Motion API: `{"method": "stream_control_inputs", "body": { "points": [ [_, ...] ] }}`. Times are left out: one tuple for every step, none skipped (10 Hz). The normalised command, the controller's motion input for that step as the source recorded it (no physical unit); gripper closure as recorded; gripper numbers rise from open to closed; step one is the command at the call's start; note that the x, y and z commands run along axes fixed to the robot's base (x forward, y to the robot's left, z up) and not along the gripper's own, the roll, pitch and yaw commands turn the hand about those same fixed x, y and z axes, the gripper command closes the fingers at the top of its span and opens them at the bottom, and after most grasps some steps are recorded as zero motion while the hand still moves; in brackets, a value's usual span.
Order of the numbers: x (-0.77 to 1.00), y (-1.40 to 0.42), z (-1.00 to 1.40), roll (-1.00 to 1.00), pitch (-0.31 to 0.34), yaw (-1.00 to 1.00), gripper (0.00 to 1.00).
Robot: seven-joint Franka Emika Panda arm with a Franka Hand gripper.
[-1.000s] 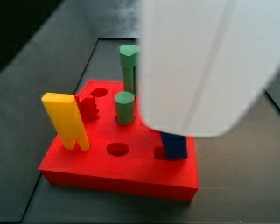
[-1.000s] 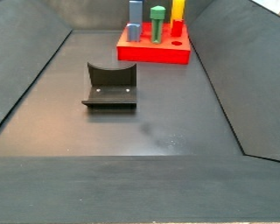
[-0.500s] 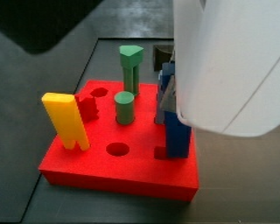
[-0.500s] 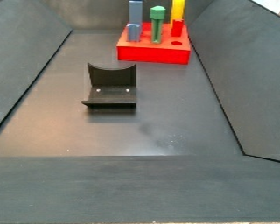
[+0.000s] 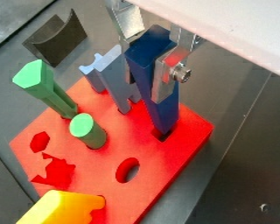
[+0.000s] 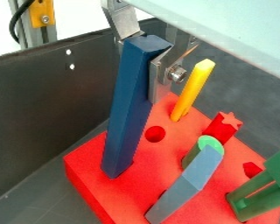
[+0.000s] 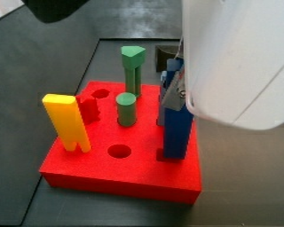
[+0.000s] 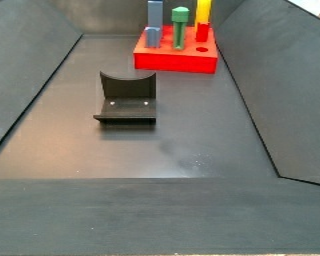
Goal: Pick up the rectangle object. Move up. Place the rectangle object on the fixture. Regrasp the rectangle object. Move to above the board. Insert the rectangle object.
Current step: Insert the rectangle object.
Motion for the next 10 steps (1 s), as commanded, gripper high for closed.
{"method": "stream_control_inputs", "body": {
  "points": [
    [0.03, -0.13, -0.11, 0.15, 0.276, 0.06, 1.0],
    [0.0, -0.11, -0.09, 0.15, 0.331, 0.13, 1.0],
    [0.0, -0.05, -0.06, 0.14, 0.374, 0.15, 1.0],
    [0.05, 0.0, -0.04, 0.11, 0.359, 0.14, 1.0],
    [0.04, 0.0, -0.01, 0.1, 0.354, 0.14, 1.0],
    [0.0, 0.0, 0.0, 0.09, 0.37, 0.13, 1.0],
    [0.07, 0.0, -0.04, 0.11, 0.37, 0.12, 1.0],
    [0.24, -0.09, -0.19, 0.16, 0.321, 0.1, 1.0],
    [0.42, -0.11, -0.33, 0.15, 0.156, 0.02, 1.0],
    [0.46, -0.09, -0.39, 0.13, 0.146, 0.0, 1.0]
  ]
}}
